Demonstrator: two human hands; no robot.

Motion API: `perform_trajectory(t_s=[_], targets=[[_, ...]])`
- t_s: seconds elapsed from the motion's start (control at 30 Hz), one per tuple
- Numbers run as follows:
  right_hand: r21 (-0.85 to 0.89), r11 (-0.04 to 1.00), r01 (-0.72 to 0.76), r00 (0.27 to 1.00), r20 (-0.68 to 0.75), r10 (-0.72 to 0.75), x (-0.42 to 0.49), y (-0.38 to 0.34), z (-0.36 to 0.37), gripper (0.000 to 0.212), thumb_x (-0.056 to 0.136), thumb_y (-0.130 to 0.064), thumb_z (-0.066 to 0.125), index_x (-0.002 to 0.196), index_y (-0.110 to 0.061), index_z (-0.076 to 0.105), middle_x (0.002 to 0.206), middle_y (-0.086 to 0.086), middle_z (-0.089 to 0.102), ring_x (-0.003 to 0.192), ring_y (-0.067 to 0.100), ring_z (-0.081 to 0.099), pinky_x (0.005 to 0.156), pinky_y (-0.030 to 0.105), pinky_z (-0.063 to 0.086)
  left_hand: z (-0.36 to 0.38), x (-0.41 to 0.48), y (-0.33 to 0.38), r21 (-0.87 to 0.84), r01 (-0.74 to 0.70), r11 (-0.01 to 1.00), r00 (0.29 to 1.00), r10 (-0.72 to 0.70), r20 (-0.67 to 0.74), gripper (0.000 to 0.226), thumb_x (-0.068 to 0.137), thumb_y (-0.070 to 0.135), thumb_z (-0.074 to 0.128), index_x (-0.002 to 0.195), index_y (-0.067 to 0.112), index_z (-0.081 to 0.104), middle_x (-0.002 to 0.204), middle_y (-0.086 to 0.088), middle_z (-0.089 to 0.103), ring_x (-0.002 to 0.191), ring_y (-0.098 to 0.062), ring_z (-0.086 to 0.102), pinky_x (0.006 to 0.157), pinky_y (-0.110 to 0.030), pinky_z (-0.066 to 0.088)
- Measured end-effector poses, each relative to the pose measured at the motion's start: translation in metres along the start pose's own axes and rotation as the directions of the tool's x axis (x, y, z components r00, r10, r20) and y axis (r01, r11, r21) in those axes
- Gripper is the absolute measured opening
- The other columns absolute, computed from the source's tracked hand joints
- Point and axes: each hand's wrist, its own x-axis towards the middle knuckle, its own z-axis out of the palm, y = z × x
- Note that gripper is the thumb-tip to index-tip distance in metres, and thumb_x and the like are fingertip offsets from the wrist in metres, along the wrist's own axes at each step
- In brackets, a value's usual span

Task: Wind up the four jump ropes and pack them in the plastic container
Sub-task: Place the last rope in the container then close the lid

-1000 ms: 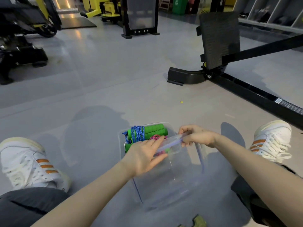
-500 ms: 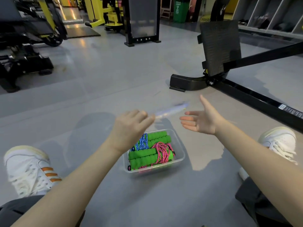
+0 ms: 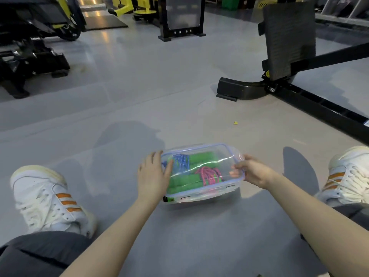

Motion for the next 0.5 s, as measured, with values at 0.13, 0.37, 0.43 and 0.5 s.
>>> perform_trajectory(t_s=[0.13,0.37,0.43,0.5], targets=[[-0.381,0.924,-0.017,0.974,-0.215,-0.071,0.012,0.011,0.002,0.012,0.083,-0.001,0.049,0.077,-0.010,0.046,0.071,0.006,0.045,0.058,0.017,0.043,0.054,0.025,0.037,0.013,0.008,-0.009,-0.412,0.597,0.689,0.802,-0.505,0.318,0.078,0.091,0.045,0.057,0.147,0.003,0.023,0.149,-0.015,0.033,0.135,-0.029,0.035,0.107,-0.039,0.031],[-0.485,0.873,-0.057,0.948,-0.299,-0.105,0.035,0.029,0.012,0.050,0.085,-0.052,0.054,0.106,-0.007,0.050,0.099,0.009,0.051,0.085,0.027,0.052,0.056,0.029,0.038,0.027,0.008,-0.014,-0.428,0.642,0.637,0.767,-0.540,0.346,0.036,0.089,0.045,0.059,0.105,0.014,0.052,0.098,-0.002,0.057,0.093,-0.024,0.054,0.078,-0.032,0.040],[-0.499,0.865,-0.043,0.940,-0.313,-0.134,0.040,0.038,0.016,0.059,0.080,-0.058,0.059,0.107,-0.006,0.050,0.101,0.011,0.055,0.092,0.028,0.055,0.068,0.032,0.044,0.029,0.004,-0.014,-0.445,0.631,0.635,0.774,-0.548,0.316,0.038,0.084,0.048,0.064,0.098,0.015,0.053,0.093,0.000,0.060,0.088,-0.024,0.055,0.073,-0.031,0.039],[-0.494,0.869,-0.028,0.931,-0.330,-0.158,0.044,0.043,0.017,0.056,0.079,-0.057,0.062,0.101,-0.007,0.051,0.101,0.012,0.057,0.094,0.029,0.056,0.079,0.036,0.046,0.028,0.000,-0.011,-0.461,0.629,0.626,0.775,-0.557,0.300,0.040,0.078,0.049,0.070,0.098,0.017,0.056,0.089,0.002,0.062,0.086,-0.023,0.058,0.072,-0.030,0.040]])
